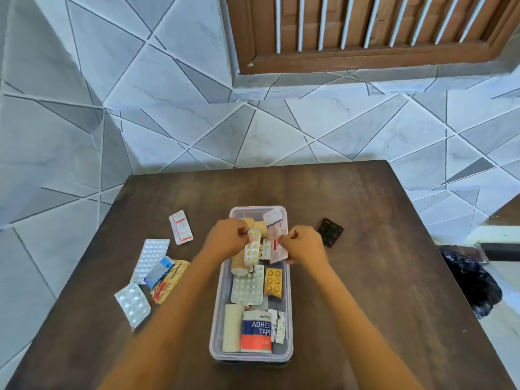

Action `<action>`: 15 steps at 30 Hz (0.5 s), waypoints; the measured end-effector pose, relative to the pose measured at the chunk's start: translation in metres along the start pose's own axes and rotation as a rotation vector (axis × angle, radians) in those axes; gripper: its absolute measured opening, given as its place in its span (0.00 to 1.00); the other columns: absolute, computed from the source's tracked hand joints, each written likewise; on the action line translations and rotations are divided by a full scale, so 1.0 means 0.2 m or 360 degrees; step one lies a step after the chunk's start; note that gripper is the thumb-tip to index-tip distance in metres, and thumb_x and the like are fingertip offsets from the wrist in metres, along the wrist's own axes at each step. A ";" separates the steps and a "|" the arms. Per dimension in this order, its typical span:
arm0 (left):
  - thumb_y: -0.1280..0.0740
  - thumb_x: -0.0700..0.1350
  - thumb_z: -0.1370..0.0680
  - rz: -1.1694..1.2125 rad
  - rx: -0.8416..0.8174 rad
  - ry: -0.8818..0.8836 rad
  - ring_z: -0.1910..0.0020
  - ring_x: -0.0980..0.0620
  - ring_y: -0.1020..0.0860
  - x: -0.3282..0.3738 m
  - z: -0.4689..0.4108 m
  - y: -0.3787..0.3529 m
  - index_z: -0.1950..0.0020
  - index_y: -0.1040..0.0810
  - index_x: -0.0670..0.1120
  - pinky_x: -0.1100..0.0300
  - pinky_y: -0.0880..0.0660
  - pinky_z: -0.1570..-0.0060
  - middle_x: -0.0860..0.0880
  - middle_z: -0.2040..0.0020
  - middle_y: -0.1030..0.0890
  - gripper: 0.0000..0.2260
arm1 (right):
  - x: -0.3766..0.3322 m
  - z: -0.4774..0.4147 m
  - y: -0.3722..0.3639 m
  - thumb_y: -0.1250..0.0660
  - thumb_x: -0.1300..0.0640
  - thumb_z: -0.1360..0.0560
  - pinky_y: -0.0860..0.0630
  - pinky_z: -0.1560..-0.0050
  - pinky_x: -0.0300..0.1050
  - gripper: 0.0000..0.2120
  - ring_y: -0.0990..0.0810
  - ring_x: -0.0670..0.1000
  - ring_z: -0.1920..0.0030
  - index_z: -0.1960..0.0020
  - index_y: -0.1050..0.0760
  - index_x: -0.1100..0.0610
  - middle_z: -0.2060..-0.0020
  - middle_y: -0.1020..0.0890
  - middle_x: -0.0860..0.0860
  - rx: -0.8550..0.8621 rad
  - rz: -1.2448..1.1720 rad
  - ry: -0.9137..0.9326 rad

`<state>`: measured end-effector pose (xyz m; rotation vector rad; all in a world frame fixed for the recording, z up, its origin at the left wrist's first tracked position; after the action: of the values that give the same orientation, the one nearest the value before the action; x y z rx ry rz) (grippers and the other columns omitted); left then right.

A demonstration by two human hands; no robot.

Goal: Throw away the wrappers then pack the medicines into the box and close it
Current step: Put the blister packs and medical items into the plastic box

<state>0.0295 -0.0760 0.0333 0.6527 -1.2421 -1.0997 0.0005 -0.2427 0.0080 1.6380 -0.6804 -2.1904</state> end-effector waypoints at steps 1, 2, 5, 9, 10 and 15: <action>0.35 0.42 0.24 -0.0040 -0.0060 0.0035 0.60 0.45 0.25 -0.05 0.05 0.00 0.68 0.28 0.45 0.57 0.32 0.63 0.45 0.66 0.24 0.12 | -0.04 0.04 -0.06 0.35 0.62 0.29 0.33 0.74 0.42 0.21 0.28 0.53 0.76 0.76 0.40 0.58 0.77 0.28 0.60 0.0011 0.0144 0.0036; 0.35 0.42 0.24 -0.0054 -0.0124 0.0052 0.57 0.43 0.22 -0.08 0.08 0.00 0.64 0.23 0.42 0.55 0.28 0.58 0.43 0.61 0.20 0.09 | -0.05 0.06 -0.11 0.37 0.63 0.28 0.35 0.70 0.43 0.21 0.30 0.54 0.74 0.76 0.41 0.57 0.77 0.30 0.57 0.0015 0.0265 0.0052; 0.36 0.41 0.24 -0.0052 -0.0194 0.0072 0.50 0.43 0.19 -0.15 0.16 -0.05 0.52 0.19 0.38 0.55 0.24 0.51 0.40 0.50 0.17 0.08 | -0.08 0.09 -0.23 0.41 0.60 0.25 0.30 0.62 0.46 0.11 0.21 0.59 0.56 0.64 0.27 0.61 0.58 0.18 0.59 -0.0028 0.0628 0.0063; 0.35 0.43 0.24 -0.0080 -0.0175 0.0041 0.48 0.43 0.20 -0.19 0.19 -0.12 0.49 0.19 0.40 0.55 0.25 0.51 0.41 0.47 0.18 0.09 | -0.10 0.09 -0.31 0.45 0.64 0.22 0.30 0.59 0.44 0.12 0.19 0.56 0.49 0.50 0.22 0.60 0.49 0.17 0.56 -0.0084 0.1088 0.0086; 0.35 0.43 0.24 -0.0085 -0.0165 0.0021 0.48 0.43 0.20 -0.19 0.19 -0.12 0.48 0.19 0.41 0.56 0.25 0.50 0.42 0.46 0.18 0.09 | -0.10 0.10 -0.32 0.44 0.64 0.22 0.30 0.60 0.44 0.11 0.19 0.55 0.50 0.51 0.22 0.60 0.50 0.17 0.55 -0.0081 0.1172 0.0103; 0.35 0.43 0.25 -0.0098 -0.0147 -0.0123 0.48 0.43 0.20 -0.18 0.20 -0.17 0.44 0.22 0.47 0.52 0.22 0.48 0.43 0.45 0.18 0.10 | -0.04 0.16 -0.29 0.21 0.55 0.50 0.31 0.76 0.39 0.12 0.21 0.49 0.70 0.70 0.23 0.51 0.67 0.18 0.50 0.0109 0.1645 0.0413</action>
<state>-0.0172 -0.0504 -0.0019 0.5860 -1.2360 -1.2362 -0.0272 -0.1845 -0.0106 1.1388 -1.1778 -1.2010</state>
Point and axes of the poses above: each hand's wrist, its own z-axis away from the middle knuckle, its own y-axis out of the back of the hand, x = y × z, the point moved 2 cm from there along -z, towards the middle knuckle
